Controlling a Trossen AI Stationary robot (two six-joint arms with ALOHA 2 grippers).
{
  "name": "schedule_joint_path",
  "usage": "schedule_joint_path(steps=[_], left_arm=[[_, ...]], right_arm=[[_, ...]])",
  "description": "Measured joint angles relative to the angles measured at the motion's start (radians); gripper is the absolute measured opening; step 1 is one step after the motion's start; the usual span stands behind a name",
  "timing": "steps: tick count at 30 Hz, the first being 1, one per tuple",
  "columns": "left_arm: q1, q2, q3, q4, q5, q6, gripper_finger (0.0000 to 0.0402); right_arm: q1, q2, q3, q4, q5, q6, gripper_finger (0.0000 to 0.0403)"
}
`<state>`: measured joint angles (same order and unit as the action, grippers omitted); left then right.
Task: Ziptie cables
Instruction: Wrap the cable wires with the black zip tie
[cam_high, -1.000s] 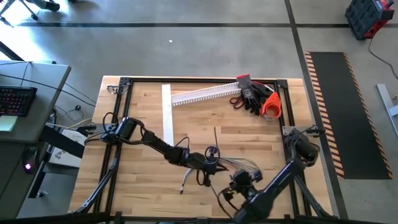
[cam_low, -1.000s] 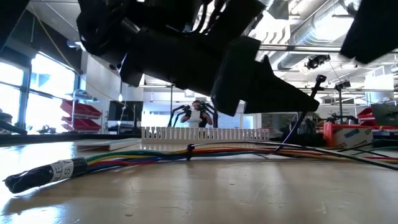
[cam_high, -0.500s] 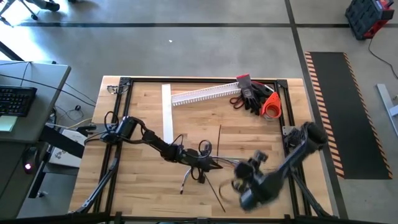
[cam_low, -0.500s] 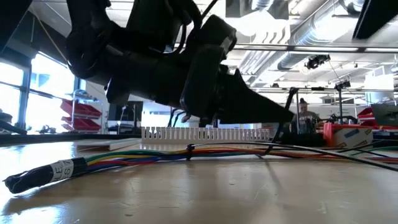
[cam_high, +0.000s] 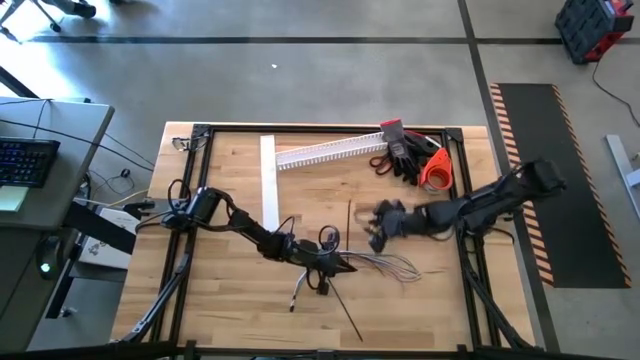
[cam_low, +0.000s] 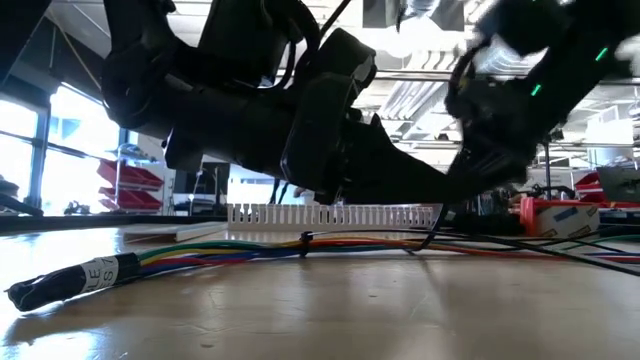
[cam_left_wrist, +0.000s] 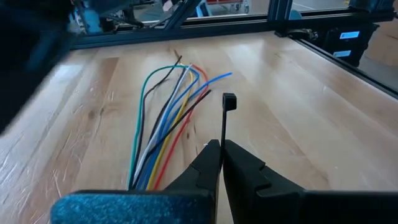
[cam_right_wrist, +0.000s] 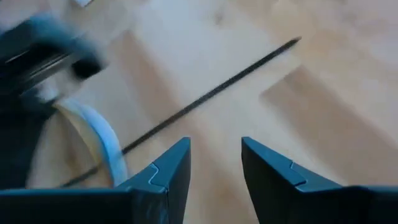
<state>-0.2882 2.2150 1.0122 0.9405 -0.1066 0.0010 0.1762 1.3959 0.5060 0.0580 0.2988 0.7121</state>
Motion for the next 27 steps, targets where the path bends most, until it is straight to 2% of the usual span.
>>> schedule_joint_path(steps=[3, 10, 13, 20, 27], left_arm=[[-0.001, 0.000, 0.000, -0.001, 0.008, 0.000, 0.0000], [-0.003, 0.000, 0.001, -0.010, 0.020, 0.001, 0.0000], [-0.003, 0.000, 0.001, -0.014, 0.028, 0.001, 0.0000], [-0.007, 0.000, 0.001, -0.021, 0.029, 0.002, 0.0000], [-0.008, 0.000, 0.001, -0.027, 0.030, 0.002, 0.0000]], right_arm=[[-0.118, 0.033, -0.074, 0.240, -0.092, -0.084, 0.0126], [-0.293, 0.196, -0.088, 0.508, -0.267, -0.236, 0.0136], [-0.339, 0.272, -0.055, 0.531, -0.333, -0.295, 0.0161], [-0.405, 0.385, 0.008, 0.544, -0.376, -0.432, 0.0227], [-0.435, 0.395, 0.010, 0.536, -0.531, -0.536, 0.0232]])
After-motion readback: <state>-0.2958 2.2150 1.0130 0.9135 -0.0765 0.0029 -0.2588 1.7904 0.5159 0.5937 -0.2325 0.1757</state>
